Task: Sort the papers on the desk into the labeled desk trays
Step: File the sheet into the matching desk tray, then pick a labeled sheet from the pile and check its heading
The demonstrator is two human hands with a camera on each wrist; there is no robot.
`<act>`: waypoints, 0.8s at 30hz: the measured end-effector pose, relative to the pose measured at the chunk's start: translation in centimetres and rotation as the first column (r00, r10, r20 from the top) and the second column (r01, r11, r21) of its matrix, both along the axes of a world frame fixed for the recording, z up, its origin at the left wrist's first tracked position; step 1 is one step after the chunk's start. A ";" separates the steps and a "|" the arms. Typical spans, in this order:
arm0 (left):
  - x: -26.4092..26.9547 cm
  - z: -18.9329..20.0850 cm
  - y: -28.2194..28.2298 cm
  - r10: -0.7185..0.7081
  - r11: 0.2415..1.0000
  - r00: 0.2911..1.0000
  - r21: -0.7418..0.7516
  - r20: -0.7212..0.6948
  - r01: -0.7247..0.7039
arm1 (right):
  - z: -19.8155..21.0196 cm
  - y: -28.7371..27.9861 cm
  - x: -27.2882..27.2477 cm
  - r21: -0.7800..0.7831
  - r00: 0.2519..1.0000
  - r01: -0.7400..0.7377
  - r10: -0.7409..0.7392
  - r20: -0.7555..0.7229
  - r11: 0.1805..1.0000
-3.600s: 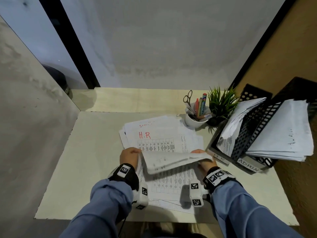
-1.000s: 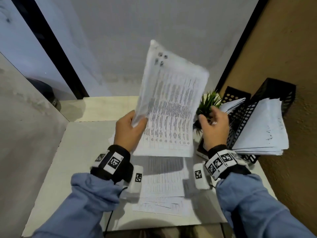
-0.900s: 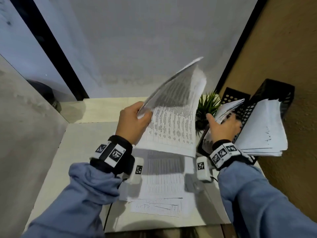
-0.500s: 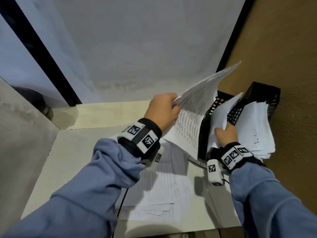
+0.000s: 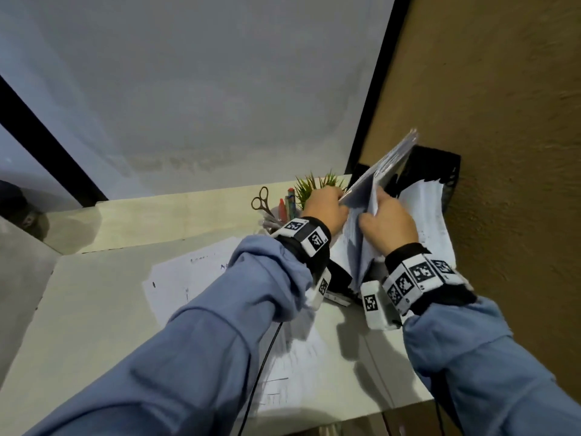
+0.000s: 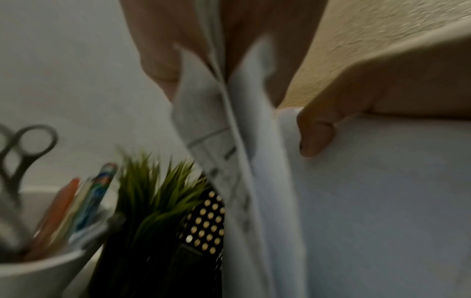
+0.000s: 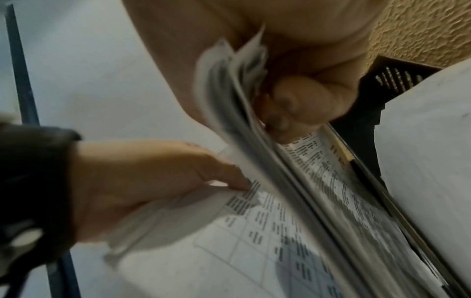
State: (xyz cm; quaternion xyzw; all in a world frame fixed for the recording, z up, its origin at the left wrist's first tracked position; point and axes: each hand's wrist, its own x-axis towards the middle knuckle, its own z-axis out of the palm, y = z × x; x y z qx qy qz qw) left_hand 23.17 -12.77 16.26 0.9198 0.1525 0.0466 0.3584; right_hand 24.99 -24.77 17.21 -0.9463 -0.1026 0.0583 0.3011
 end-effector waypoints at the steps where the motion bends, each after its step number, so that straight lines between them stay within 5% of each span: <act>1: 0.1 -0.9 -0.1 0.008 0.999 0.999 -0.040 -0.033 -0.009 | -0.7 0.2 -0.3 -0.054 0.999 -0.011 0.009 -0.033 0.998; 6: -0.5 -5.9 0.2 -0.060 0.996 0.957 0.042 -0.285 0.075 | -5.3 0.8 -2.5 -0.196 0.964 -0.075 0.021 -0.263 0.978; 12: -1.4 -6.3 1.2 -0.033 0.999 0.993 -0.046 -0.110 0.028 | -5.7 1.4 -2.3 -0.161 0.979 -0.023 -0.010 -0.202 0.987; 17: -5.0 -6.2 3.1 0.203 0.895 0.979 -0.404 -0.016 -0.192 | -4.6 1.6 -4.6 0.027 0.998 -0.057 0.058 -0.031 0.998; 20: -9.2 -9.2 6.8 0.415 0.843 0.908 -0.349 -0.062 -0.409 | -5.2 1.5 -7.4 0.178 0.976 -0.211 0.197 0.089 0.961; 24: -16.8 -14.5 11.5 0.567 0.757 0.708 -0.071 -0.421 -0.649 | -9.6 1.9 -10.6 0.133 0.929 -0.368 0.371 0.000 0.920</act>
